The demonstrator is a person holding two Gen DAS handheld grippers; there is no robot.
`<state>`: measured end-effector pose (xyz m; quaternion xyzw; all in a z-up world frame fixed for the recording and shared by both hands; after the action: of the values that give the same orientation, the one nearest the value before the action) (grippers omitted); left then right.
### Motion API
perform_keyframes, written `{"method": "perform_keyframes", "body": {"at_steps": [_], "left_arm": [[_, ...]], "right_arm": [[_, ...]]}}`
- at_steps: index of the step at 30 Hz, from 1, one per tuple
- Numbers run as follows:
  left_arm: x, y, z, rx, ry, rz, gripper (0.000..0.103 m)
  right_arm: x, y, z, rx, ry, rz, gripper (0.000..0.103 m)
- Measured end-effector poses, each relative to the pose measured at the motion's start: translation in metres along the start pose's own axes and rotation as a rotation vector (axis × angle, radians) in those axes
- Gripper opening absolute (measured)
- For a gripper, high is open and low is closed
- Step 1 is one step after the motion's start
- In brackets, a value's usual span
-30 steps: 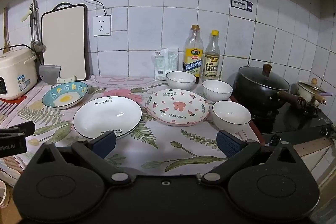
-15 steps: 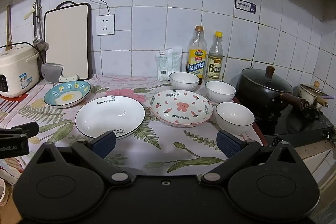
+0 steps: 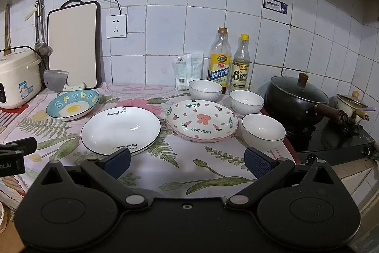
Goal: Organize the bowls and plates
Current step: 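Move the left tool toward the white Morning Honey plate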
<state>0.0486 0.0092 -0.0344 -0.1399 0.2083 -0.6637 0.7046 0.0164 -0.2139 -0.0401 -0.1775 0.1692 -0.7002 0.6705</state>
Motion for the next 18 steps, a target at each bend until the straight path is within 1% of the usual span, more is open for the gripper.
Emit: {"method": "perform_keyframes", "body": {"at_steps": [18], "left_arm": [[0.0043, -0.0011, -0.0029, 0.008, 0.009, -0.009, 0.103]], "right_arm": [[-0.0006, -0.0007, -0.0012, 0.016, -0.004, -0.008, 0.103]]}}
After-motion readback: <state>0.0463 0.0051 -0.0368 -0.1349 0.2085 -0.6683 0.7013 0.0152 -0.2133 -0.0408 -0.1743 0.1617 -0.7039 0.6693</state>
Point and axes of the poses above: each gripper's, at about its wrist camera, not at the fingertips, and y roughly the way its jaws point, x to its right, z to its top, the point moved 5 cm from there along y, roughly the way its jaws point, and after that the axes turned 5 degrees about z, right-handed, at the moved point
